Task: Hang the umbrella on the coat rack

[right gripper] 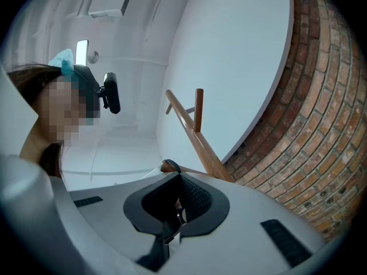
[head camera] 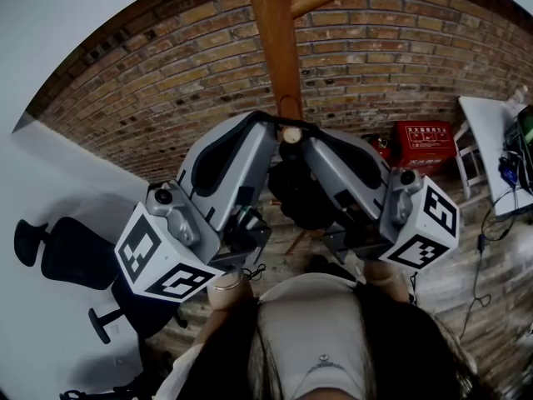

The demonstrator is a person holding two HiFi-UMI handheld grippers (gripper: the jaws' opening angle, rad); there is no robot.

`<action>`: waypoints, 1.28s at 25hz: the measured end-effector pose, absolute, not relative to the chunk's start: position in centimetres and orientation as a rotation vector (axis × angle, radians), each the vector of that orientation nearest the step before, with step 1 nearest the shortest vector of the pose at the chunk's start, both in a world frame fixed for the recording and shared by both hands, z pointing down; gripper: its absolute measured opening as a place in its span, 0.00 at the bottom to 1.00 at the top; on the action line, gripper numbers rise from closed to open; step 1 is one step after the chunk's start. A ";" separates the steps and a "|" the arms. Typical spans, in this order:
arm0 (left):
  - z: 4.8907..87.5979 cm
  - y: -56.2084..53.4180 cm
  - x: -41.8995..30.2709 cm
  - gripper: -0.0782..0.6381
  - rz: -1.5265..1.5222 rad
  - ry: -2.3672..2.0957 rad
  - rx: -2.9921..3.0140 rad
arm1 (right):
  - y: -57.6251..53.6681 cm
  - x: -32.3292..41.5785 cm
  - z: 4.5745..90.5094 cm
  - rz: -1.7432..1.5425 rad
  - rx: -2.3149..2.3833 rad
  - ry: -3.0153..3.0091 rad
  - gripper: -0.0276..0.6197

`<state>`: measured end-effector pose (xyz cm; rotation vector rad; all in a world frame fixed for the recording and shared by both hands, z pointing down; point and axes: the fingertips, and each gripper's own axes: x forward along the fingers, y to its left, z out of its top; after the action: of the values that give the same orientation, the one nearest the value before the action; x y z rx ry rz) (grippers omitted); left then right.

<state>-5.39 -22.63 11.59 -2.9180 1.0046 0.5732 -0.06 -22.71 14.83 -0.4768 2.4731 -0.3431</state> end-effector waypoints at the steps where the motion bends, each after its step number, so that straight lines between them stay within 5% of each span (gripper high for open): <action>1: 11.6 -22.8 -5.4 0.12 0.575 1.010 -2.921 | -22.8 0.0 14.9 -0.347 -0.480 2.474 0.10; 32: 15.2 -25.0 -5.2 0.12 0.583 1.097 -3.009 | -24.7 -0.1 18.8 -0.342 -0.661 2.539 0.10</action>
<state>-5.22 -25.00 15.17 -3.0095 1.0972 0.5831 -0.10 -24.69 18.80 -0.6607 2.5392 -0.3425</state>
